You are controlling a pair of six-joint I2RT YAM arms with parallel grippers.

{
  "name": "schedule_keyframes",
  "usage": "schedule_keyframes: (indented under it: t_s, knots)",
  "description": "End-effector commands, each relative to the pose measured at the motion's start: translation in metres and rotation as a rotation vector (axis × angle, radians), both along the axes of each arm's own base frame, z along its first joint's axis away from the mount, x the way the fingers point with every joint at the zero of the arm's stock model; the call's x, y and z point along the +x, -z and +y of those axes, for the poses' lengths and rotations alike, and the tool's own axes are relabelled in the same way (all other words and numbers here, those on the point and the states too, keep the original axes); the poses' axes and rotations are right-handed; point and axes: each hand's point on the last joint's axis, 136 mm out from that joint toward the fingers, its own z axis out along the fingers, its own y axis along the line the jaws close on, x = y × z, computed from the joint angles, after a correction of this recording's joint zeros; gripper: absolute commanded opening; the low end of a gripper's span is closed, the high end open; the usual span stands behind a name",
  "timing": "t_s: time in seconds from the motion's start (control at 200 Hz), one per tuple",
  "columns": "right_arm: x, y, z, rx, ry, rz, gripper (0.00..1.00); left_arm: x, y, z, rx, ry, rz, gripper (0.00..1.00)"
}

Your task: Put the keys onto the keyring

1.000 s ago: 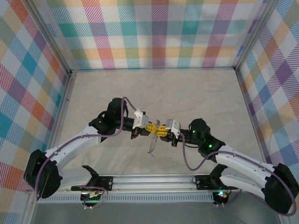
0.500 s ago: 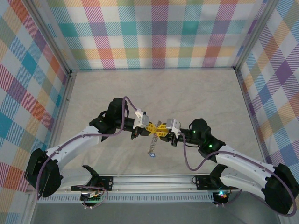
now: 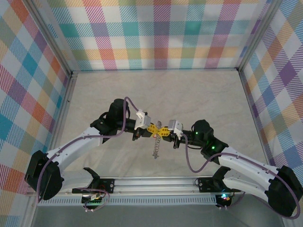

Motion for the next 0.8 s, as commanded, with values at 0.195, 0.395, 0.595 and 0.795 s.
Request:
schedule_keyframes:
  t_s: [0.195,0.395,0.595,0.795]
  knots:
    - [-0.005,-0.002,0.002,-0.231,-0.078,-0.002,0.0,-0.015,0.012,0.009,0.127,0.064,-0.052,0.27]
    - [-0.003,-0.002,0.004,-0.281,-0.088,0.019,0.0,-0.009,0.018,0.007,0.15,0.048,-0.049,0.26]
    - [0.003,-0.003,0.008,-0.29,-0.074,0.029,0.0,0.002,0.018,0.005,0.143,-0.012,-0.055,0.25]
    - [0.005,0.0,0.009,-0.303,-0.064,0.037,0.0,0.005,0.012,0.002,0.115,-0.032,-0.068,0.23]
